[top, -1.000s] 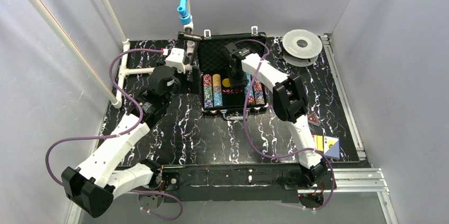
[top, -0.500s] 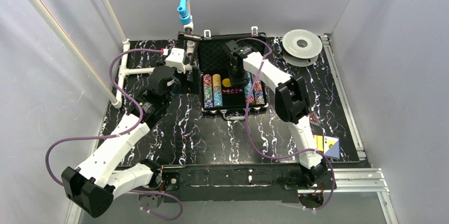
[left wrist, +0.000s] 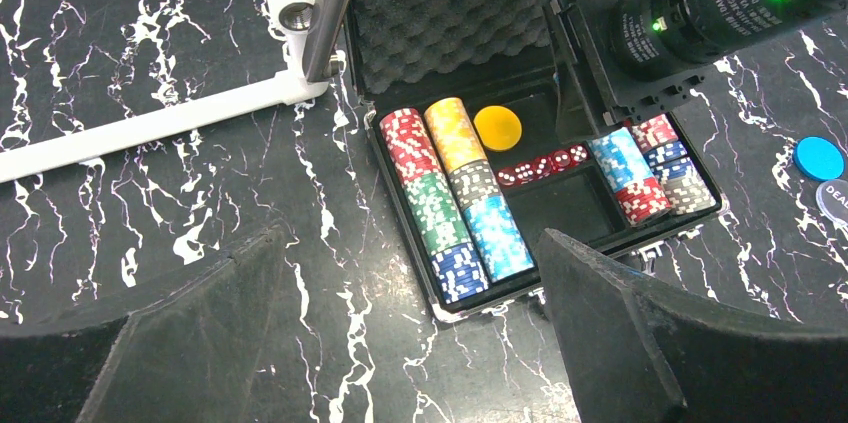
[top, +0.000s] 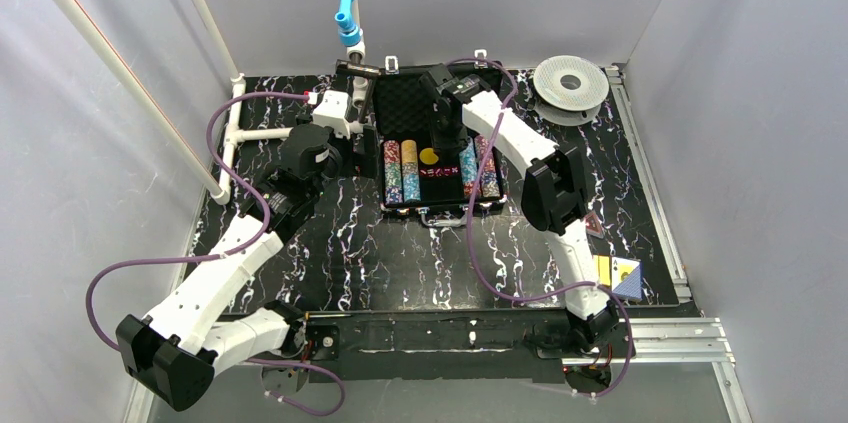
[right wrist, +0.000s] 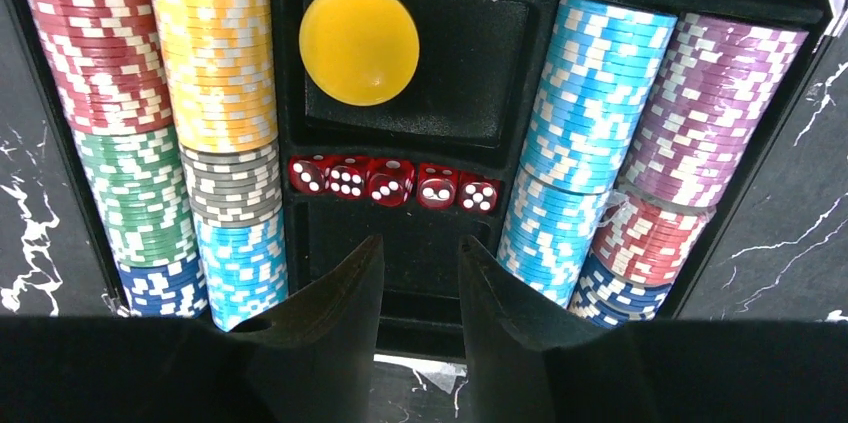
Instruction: Pack up texas hold em set
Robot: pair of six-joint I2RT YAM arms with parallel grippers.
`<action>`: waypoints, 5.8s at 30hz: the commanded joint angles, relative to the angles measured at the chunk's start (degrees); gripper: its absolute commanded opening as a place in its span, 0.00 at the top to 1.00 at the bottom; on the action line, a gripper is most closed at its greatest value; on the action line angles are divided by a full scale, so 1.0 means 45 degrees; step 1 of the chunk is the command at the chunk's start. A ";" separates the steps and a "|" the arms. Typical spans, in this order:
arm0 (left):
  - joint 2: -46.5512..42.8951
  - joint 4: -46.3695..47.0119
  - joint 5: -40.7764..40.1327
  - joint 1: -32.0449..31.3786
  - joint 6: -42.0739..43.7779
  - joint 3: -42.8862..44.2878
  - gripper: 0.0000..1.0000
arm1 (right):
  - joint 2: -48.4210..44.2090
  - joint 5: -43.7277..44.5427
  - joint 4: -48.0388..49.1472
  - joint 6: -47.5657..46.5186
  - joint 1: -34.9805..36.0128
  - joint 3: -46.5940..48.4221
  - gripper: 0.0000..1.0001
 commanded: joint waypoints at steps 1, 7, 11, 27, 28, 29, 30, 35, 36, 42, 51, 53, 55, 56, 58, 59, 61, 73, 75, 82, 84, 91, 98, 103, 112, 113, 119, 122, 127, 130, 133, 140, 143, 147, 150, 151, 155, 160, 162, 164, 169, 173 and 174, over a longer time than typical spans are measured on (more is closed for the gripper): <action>-0.0169 -0.0087 0.0034 -0.0046 0.0091 0.0442 0.01 | 0.0408 0.0030 -0.0133 0.0075 -0.0024 0.0398 0.58; -0.0233 -0.0065 -0.0083 -0.0053 0.0100 0.0420 0.01 | 0.0702 -0.0096 0.0041 0.0136 0.0011 0.0115 0.58; -0.0234 -0.0077 -0.0104 -0.0051 0.0110 0.0409 0.01 | 0.0843 0.0018 0.0096 0.0217 0.0054 -0.0060 0.58; -0.0350 -0.0054 -0.0204 -0.0053 0.0123 0.0366 0.01 | 0.0176 0.0327 0.0467 0.0361 0.0152 -0.0674 0.59; -0.0338 -0.0050 -0.0202 -0.0043 0.0129 0.0349 0.01 | -0.0019 0.0245 0.0359 0.0375 0.0167 -0.0562 0.59; -0.0351 -0.0035 -0.0202 -0.0052 0.0120 0.0356 0.00 | -0.0143 0.0240 0.0221 0.0398 0.0189 -0.0445 0.58; -0.0353 -0.0030 -0.0207 -0.0053 0.0129 0.0355 0.00 | -0.0429 0.0371 0.0060 0.0438 0.0233 -0.0379 0.58; -0.0342 -0.0040 -0.0185 -0.0053 0.0130 0.0367 0.00 | -0.2455 0.0756 -0.0424 0.0728 0.0304 -0.1570 0.55; -0.0342 -0.0026 -0.0156 -0.0053 0.0130 0.0366 0.01 | -0.3000 0.0753 -0.0445 0.0779 0.0318 -0.2070 0.54; -0.0256 -0.0058 0.0057 -0.0058 0.0091 0.0412 0.01 | -0.7351 0.1237 0.0657 0.1000 0.0318 -0.6732 0.49; -0.0217 -0.0052 0.0187 -0.0053 0.0000 0.0391 0.01 | -1.4107 0.2126 0.1434 0.2385 0.0134 -1.3362 0.42; -0.0190 -0.0046 0.0222 -0.0063 -0.0050 0.0403 0.00 | -1.5252 0.2120 0.1431 0.3004 -0.0373 -1.4283 0.41; -0.0159 -0.0044 0.0265 -0.0048 -0.0065 0.0407 0.00 | -1.6296 0.1711 0.1440 0.3512 -0.1684 -1.5191 0.39; -0.0136 -0.0049 0.0298 -0.0053 -0.0087 0.0403 0.00 | -1.6517 0.1168 0.1536 0.3564 -0.2779 -1.5638 0.38; -0.0138 -0.0050 0.0320 -0.0053 -0.0104 0.0416 0.01 | -1.6992 -0.0472 0.1934 0.3366 -0.5036 -1.6418 0.32; -0.0133 -0.0049 0.0322 -0.0053 -0.0104 0.0419 0.01 | -1.7039 -0.0990 0.2078 0.3214 -0.5952 -1.6649 0.30; -0.0176 -0.0054 0.0321 -0.0053 -0.0104 0.0417 0.01 | -1.6854 -0.1288 0.2399 0.3001 -0.6970 -1.6834 0.23; -0.0463 -0.0023 0.0140 -0.0053 -0.0027 0.0373 0.00 | -1.1636 -0.0046 0.2790 0.2561 -0.7715 -1.4696 0.15; -0.0452 -0.0039 0.0162 -0.0053 -0.0026 0.0407 0.01 | -1.1161 -0.0058 0.3087 0.2433 -0.7738 -1.4556 0.15; -0.0438 -0.0049 0.0248 -0.0051 -0.0027 0.0402 0.00 | -0.9393 -0.0262 0.3916 0.1511 -0.7806 -1.3336 0.16; -0.0444 -0.0050 0.0222 -0.0053 -0.0031 0.0391 0.00 | -0.8629 -0.0062 0.3803 0.1308 -0.7809 -1.2773 0.13; -0.0439 -0.0030 0.0174 -0.0053 -0.0012 0.0384 0.01 | -0.6930 0.0204 0.3449 0.1099 -0.7883 -1.1605 0.13; -0.0420 -0.0032 0.0208 -0.0048 -0.0008 0.0397 0.01 | -0.6170 -0.0015 0.3653 0.1028 -0.8165 -1.1552 0.13; -0.0386 -0.0030 0.0207 -0.0053 -0.0009 0.0383 0.01 | -0.5581 -0.0221 0.3889 0.0970 -0.8602 -1.1451 0.15; -0.0313 -0.0035 0.0208 -0.0053 -0.0016 0.0394 0.00 | -0.4741 -0.1181 0.4104 0.0970 -0.8797 -1.1112 0.20; -0.0311 -0.0030 0.0208 -0.0053 -0.0013 0.0399 0.01 | -0.4710 -0.1208 0.4093 0.0985 -0.8776 -1.1080 0.20; -0.0286 -0.0049 0.0208 -0.0053 0.0001 0.0413 0.00 | -0.4273 -0.0940 0.3725 0.1006 -0.8786 -1.0793 0.26; -0.0310 -0.0049 0.0184 -0.0053 0.0013 0.0403 0.00 | -0.4279 -0.0322 0.3474 0.1041 -0.8746 -1.0915 0.33; -0.0311 -0.0034 0.0258 -0.0053 0.0013 0.0406 0.00 | -0.4430 0.0163 0.3493 0.0965 -0.8624 -1.1256 0.33; -0.0291 -0.0030 0.0276 -0.0051 0.0013 0.0407 0.01 | -0.4412 0.0191 0.3511 0.0936 -0.8499 -1.1290 0.30; -0.0275 -0.0047 0.0266 -0.0050 0.0011 0.0411 0.00 | -0.4316 0.0326 0.3417 0.0869 -0.8395 -1.1180 0.32; -0.0274 -0.0037 0.0276 -0.0053 0.0013 0.0403 0.01 | -0.4296 -0.0078 0.3461 0.0686 -0.8326 -1.0975 0.59; -0.0238 -0.0030 0.0266 -0.0053 0.0013 0.0387 0.01 | -0.4611 -0.0105 0.3626 0.0650 -0.8305 -1.0984 0.68; -0.0197 -0.0031 0.0304 -0.0053 -0.0005 0.0403 0.00 | -0.5411 0.0138 0.3694 0.0640 -0.8243 -1.0955 0.76; -0.0165 -0.0049 0.0325 -0.0063 -0.0007 0.0427 0.00 | -0.6096 0.0188 0.3766 0.0613 -0.8142 -1.0829 0.90; -0.0176 -0.0049 0.0342 -0.0052 -0.0026 0.0422 0.00 | -0.6237 0.0212 0.3688 0.0591 -0.8134 -1.0730 0.92; -0.0185 -0.0052 0.0305 -0.0051 -0.0026 0.0422 0.00 | -0.6621 0.0084 0.3385 0.0469 -0.5808 -0.8900 0.99; -0.0274 -0.0049 0.0111 -0.0044 0.0012 0.0383 0.01 | -0.3454 0.0980 0.2082 0.0504 -0.1031 -0.2856 0.99; -0.0353 -0.0039 0.0033 -0.0053 0.0051 0.0384 0.01 | -0.1640 0.0769 0.1768 0.0763 0.0013 -0.0667 0.99; -0.0349 -0.0044 0.0032 -0.0053 0.0052 0.0379 0.00 | -0.1178 0.0760 0.1697 0.0851 0.0183 -0.0316 0.99; -0.0327 -0.0049 0.0050 -0.0052 0.0052 0.0384 0.00 | -0.0586 0.0988 0.1533 0.0968 0.0405 -0.0024 0.99; -0.0311 -0.0049 0.0046 -0.0054 0.0049 0.0414 0.01 | -0.0918 0.1259 0.1889 0.0979 0.0436 -0.1050 0.99; -0.0308 -0.0049 0.0078 -0.0053 0.0052 0.0413 0.01 | -0.0989 0.1282 0.1973 0.0924 0.0445 -0.1227 0.99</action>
